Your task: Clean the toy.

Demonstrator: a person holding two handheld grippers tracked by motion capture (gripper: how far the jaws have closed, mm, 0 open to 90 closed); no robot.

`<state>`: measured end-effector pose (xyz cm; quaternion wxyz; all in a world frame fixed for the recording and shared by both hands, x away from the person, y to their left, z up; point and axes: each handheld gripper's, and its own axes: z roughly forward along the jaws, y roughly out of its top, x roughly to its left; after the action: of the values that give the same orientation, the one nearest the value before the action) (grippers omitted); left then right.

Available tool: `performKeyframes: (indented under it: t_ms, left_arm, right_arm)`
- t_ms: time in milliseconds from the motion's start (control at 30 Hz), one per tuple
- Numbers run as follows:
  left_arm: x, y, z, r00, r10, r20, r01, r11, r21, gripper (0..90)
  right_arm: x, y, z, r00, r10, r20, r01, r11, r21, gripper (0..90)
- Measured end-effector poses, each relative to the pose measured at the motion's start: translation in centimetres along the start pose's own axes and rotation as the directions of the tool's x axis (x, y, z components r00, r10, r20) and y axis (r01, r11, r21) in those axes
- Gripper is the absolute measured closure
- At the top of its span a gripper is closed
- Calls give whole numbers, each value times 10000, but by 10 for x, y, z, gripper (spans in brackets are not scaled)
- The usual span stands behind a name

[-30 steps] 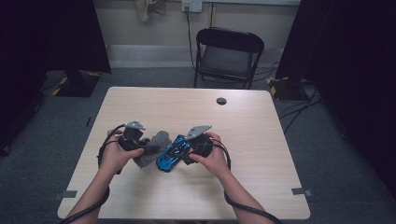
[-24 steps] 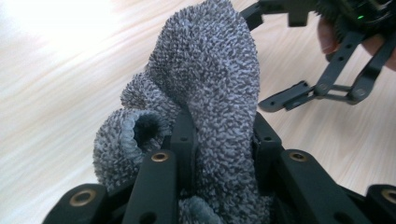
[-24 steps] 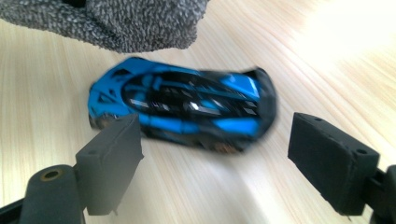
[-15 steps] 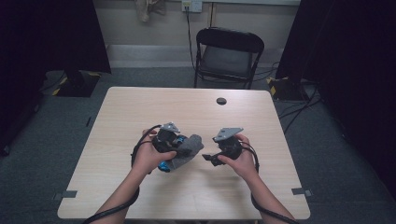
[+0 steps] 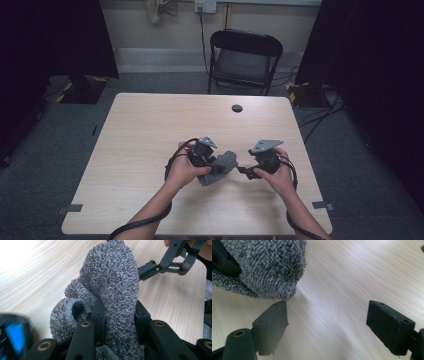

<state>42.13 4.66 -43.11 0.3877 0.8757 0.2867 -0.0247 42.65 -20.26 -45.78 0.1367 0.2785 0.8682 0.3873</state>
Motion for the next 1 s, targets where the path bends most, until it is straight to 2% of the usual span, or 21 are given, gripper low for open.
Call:
performKeyframes:
  t_ms: [100,300,467,567,600,733,800,833,867,1000]
  left_arm:
    - [-4,7,11,9999,115,48,-115,9999,39,692]
    - [-6,10,27,9996,262,136,-265,9993,279,692]
    - [-3,7,37,9997,218,74,-220,9989,410,690]
    - [-2,3,42,9995,242,209,-252,9985,483,675]
    - [-2,2,44,9988,430,222,-442,9976,536,662]
    - [-1,-2,44,9984,554,109,-558,9973,483,524]
    - [-1,-5,43,9981,603,96,-606,9973,408,399]
    - [-1,-9,39,9959,904,-55,-902,9957,224,338]
    - [-1,-10,36,9949,997,-122,-994,9948,218,298]
    - [0,-14,26,9939,1072,-248,-1065,9939,282,228]
  right_arm:
    - [-7,-10,-10,9998,141,135,-140,9999,-29,168]
    - [-16,-25,-23,9990,372,248,-369,9992,-147,170]
    - [-16,-28,-27,9996,277,-35,-278,9992,-297,175]
    - [-12,-26,-25,9999,93,-139,-97,9996,-257,180]
    - [-11,-25,-23,9999,29,-159,-33,9997,-249,180]
    - [-8,-21,-19,9995,-35,-327,24,9995,-328,182]
    - [-5,-18,-16,9990,-152,-409,140,9995,-280,184]
    - [-4,-17,-15,9988,-197,-440,184,9994,-289,186]
    - [-2,-16,-14,9984,-237,-509,223,9994,-278,189]
    - [3,-11,-10,9968,-454,-651,440,9988,-235,190]
